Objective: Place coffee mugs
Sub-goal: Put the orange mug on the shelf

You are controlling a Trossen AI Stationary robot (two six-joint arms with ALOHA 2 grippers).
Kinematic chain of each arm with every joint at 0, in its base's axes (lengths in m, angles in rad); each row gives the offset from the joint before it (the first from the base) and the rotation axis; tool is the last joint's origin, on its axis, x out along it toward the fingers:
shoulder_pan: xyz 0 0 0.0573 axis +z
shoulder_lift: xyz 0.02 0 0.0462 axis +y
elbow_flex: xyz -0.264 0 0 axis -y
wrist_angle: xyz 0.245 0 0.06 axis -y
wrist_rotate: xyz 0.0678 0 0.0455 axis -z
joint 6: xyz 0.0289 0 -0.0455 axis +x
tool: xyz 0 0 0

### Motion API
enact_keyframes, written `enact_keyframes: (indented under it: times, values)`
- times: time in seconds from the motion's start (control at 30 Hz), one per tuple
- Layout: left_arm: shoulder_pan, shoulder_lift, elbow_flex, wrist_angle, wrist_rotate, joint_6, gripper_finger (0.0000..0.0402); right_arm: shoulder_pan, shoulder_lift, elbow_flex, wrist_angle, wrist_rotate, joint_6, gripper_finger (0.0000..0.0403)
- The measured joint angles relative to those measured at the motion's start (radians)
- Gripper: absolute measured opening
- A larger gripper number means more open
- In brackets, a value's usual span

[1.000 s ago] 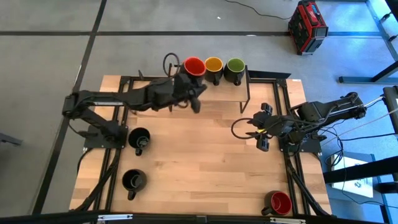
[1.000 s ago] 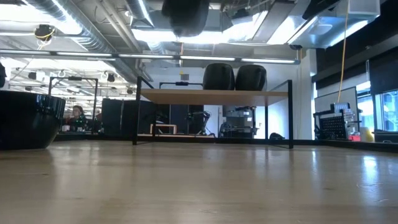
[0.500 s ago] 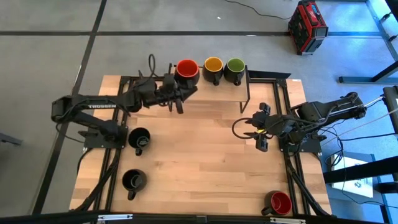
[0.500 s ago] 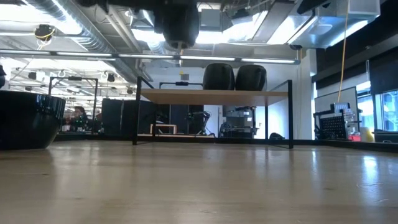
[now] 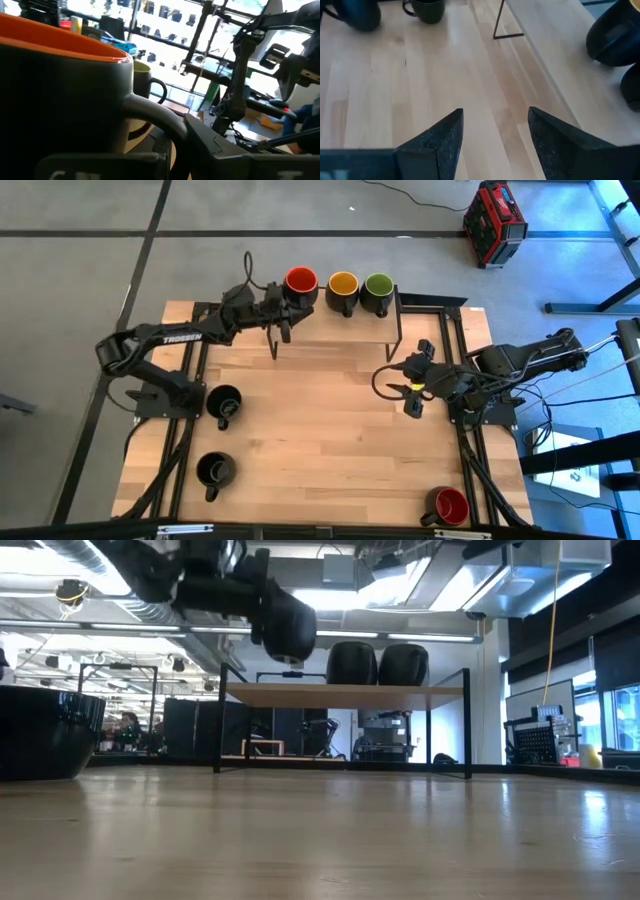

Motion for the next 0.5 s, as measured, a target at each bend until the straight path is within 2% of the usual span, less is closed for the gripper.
enact_keyframes:
  times: [0.13,0.3,0.5]
  values:
    - [0.053,0.07,0.0,0.09,0.095,-0.026,0.0029,0.0,0.012,0.0,0.024,0.033,0.014,0.0209]
    - [0.107,0.134,0.0,0.18,0.167,-0.049,0.0029,0.0,0.028,0.0,0.062,0.051,0.029,0.0209]
    - [0.153,0.186,0.0,0.19,0.232,-0.059,0.0029,0.0,0.051,0.0,0.106,0.062,0.035,0.0209]
